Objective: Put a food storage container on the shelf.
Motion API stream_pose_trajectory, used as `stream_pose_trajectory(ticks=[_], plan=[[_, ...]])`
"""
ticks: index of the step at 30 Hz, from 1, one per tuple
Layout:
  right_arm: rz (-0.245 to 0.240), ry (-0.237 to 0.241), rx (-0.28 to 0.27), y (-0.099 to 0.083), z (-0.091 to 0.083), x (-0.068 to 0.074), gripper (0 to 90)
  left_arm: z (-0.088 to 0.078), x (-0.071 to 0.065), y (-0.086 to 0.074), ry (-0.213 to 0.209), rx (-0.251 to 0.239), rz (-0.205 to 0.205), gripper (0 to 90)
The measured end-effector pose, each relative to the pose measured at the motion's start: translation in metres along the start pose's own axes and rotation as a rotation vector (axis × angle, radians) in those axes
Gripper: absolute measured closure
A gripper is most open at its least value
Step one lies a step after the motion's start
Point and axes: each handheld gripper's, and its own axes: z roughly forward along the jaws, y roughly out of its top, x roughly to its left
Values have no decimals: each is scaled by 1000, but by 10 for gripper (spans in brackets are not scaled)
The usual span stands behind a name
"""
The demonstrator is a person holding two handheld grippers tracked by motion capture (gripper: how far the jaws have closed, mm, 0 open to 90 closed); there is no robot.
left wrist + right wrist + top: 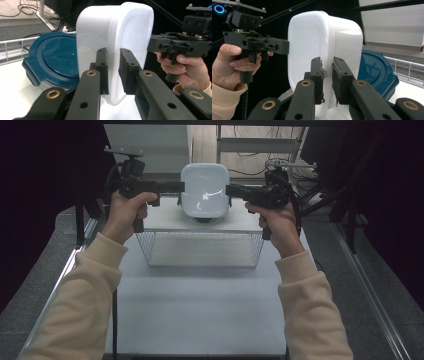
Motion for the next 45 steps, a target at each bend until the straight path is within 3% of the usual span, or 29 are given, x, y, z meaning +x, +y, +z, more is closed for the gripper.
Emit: stream_pose_trajectory(ticks=[7,12,22,31,36,42,45], plan=[[26,-5,4,2,8,-9,793,8,13,2,4,19,-44,788],[62,2,-5,3,14,-19,791,13,22,6,-19,4,-93,791],[169,4,-36,5,23,-39,758,27,39,18,-29,-14,-196,774],[243,0,-63,3,34,-56,756,37,52,20,-21,-39,-257,746],[242,-25,-59,1,43,-61,756,44,62,19,45,-45,-277,737],[252,-20,-69,1,46,-62,745,47,65,18,35,-53,-281,708],[234,-31,-62,0,46,-61,640,49,64,17,39,-58,-283,581]])
